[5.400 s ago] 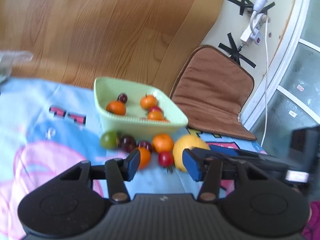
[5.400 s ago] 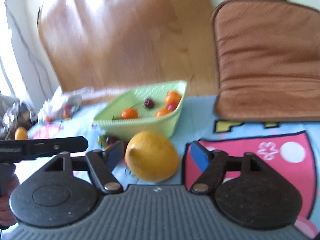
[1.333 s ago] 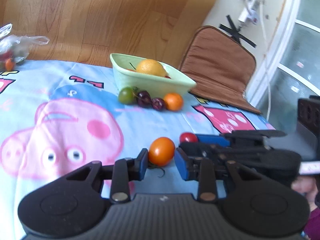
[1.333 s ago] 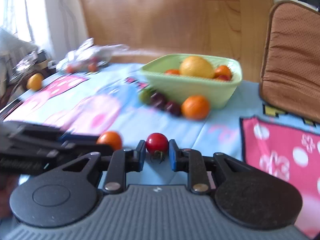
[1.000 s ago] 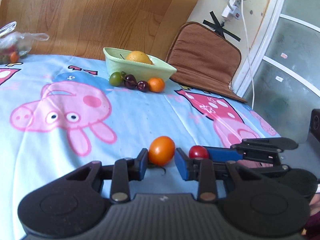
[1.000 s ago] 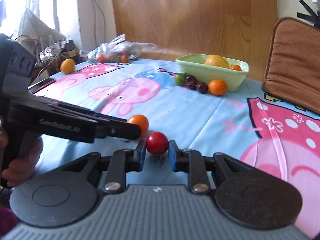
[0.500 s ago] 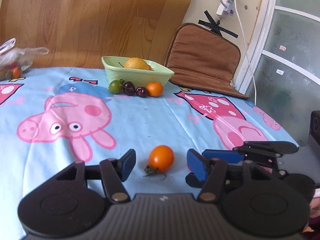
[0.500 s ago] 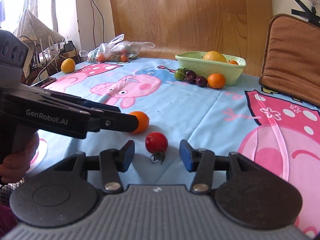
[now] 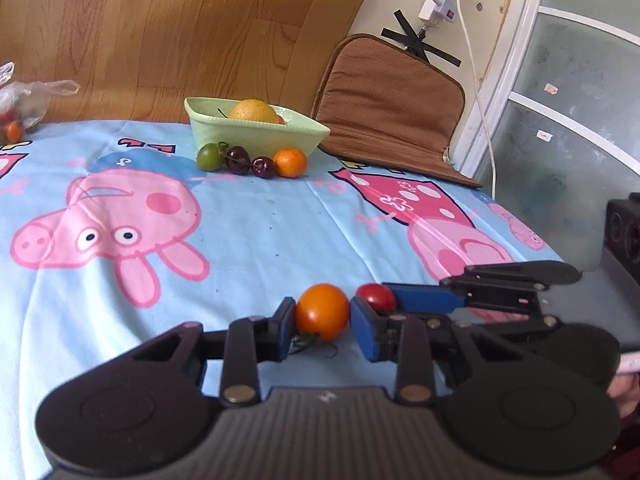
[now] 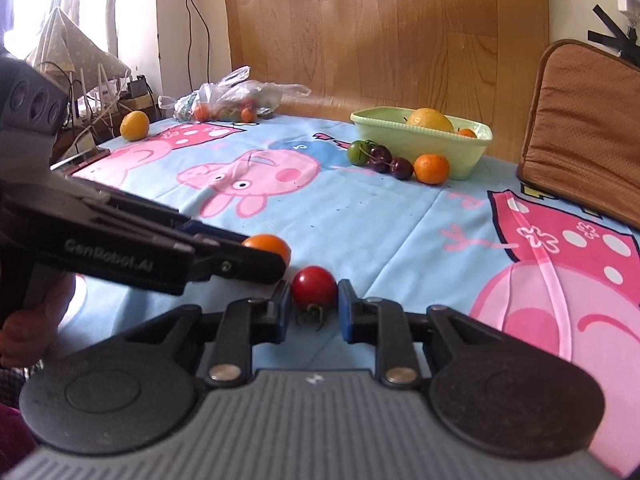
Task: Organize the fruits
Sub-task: 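Grasp an orange cherry tomato with the left tool while the right tool grasps a red cherry tomato, then carry both tomatoes over the green bowl and open both tools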
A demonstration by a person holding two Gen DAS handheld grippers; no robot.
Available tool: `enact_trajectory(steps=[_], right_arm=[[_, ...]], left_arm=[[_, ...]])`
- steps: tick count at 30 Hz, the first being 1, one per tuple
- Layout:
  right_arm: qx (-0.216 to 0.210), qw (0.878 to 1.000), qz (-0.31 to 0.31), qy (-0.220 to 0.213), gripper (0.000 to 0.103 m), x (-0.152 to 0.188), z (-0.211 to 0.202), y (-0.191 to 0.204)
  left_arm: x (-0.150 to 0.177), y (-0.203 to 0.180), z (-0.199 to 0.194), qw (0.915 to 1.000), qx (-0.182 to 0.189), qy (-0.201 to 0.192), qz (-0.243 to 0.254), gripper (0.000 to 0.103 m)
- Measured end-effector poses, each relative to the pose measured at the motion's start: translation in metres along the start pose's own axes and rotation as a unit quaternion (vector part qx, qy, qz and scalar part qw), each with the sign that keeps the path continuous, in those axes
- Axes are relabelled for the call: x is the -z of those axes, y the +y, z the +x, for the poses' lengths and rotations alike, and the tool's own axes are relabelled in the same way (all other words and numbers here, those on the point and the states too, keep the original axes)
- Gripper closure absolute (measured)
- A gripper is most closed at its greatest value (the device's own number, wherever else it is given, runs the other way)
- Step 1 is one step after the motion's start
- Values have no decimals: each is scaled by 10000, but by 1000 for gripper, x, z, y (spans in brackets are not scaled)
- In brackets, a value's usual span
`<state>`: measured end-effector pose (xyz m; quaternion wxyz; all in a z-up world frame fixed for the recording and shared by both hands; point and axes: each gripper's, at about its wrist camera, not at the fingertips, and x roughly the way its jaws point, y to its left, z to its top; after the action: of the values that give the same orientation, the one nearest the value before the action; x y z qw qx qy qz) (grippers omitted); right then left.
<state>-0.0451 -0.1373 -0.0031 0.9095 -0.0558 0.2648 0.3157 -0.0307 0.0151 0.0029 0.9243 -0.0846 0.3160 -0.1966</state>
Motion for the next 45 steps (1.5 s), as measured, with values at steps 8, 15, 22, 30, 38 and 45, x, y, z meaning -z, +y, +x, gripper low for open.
enact_trajectory(steps=[8, 15, 22, 30, 38, 45], right_arm=[[-220, 9978, 595, -175, 76, -27, 10, -31], [47, 9936, 866, -726, 76, -89, 45, -80], [507, 9893, 1096, -822, 76, -119, 101, -125], [637, 9877, 1263, -670, 75, -116, 124, -140], [322, 9871, 1334, -826, 72, -108, 75, -139], [15, 9829, 1829, -202, 49, -94, 96, -142]], left_arm=[[-61, 18, 14, 9994, 141, -205, -252, 73], [-149, 45, 69, 9987, -166, -429, -224, 73], [-189, 69, 134, 9979, -573, -239, -164, 73], [-190, 73, 156, 9956, -921, -142, -99, 62], [-147, 43, 84, 9932, -705, -693, 609, 60], [-110, 8, 109, 9855, -648, -164, 1559, 59]])
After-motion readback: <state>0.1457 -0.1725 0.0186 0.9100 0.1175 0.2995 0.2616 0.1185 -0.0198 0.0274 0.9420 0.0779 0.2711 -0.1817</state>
